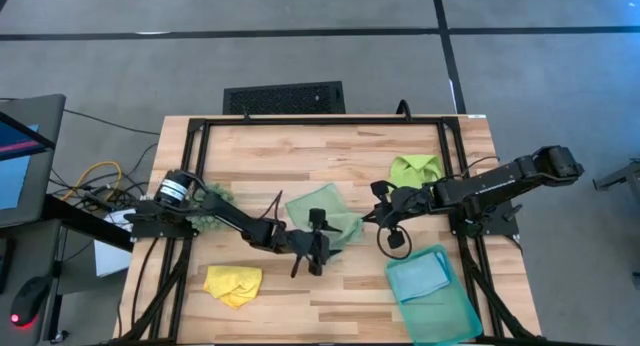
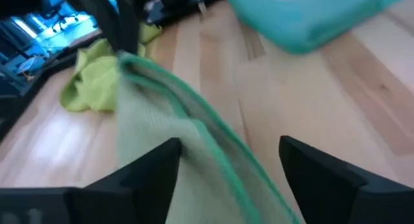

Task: Fold microfiber towels
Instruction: Fold the green microfiber cloth

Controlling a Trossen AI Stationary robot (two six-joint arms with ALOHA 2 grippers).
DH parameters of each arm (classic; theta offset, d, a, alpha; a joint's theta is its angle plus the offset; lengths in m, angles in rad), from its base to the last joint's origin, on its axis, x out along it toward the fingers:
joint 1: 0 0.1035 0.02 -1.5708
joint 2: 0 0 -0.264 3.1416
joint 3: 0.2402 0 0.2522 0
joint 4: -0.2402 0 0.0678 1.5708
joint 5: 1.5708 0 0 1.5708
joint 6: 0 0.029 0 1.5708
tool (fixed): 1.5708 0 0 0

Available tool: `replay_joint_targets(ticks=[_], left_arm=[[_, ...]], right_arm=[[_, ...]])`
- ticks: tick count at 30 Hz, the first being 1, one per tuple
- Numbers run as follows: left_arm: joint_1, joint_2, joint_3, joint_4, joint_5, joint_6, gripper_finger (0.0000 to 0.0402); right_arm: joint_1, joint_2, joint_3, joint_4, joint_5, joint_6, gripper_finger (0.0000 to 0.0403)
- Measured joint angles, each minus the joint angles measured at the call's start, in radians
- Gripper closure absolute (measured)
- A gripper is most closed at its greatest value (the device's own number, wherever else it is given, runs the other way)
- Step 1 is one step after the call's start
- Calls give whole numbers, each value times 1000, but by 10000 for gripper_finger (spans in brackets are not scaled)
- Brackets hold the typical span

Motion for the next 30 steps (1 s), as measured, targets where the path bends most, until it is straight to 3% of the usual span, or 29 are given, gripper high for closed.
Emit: replay_joint_targets(ticks=[4,9,14,19,27,30], left_arm=[[0,92,69,12,-44,46,135],[-4,197,206,-1,-255,111,142],[-5,251,316,-53,-341,47,145],[-12,252,340,-209,-480,-11,145],[-33,251,341,-386,-519,-144,146],[-32,250,341,-397,-519,-169,152]], right_arm=[[0,0,0,-2,0,0,391],[0,0,-1,-6,0,-2,390],[0,0,0,-14,-1,-3,391],[0,0,0,-33,0,-2,390],[1,-1,0,-35,7,-2,393],[2,-1,0,-33,56,-2,393]])
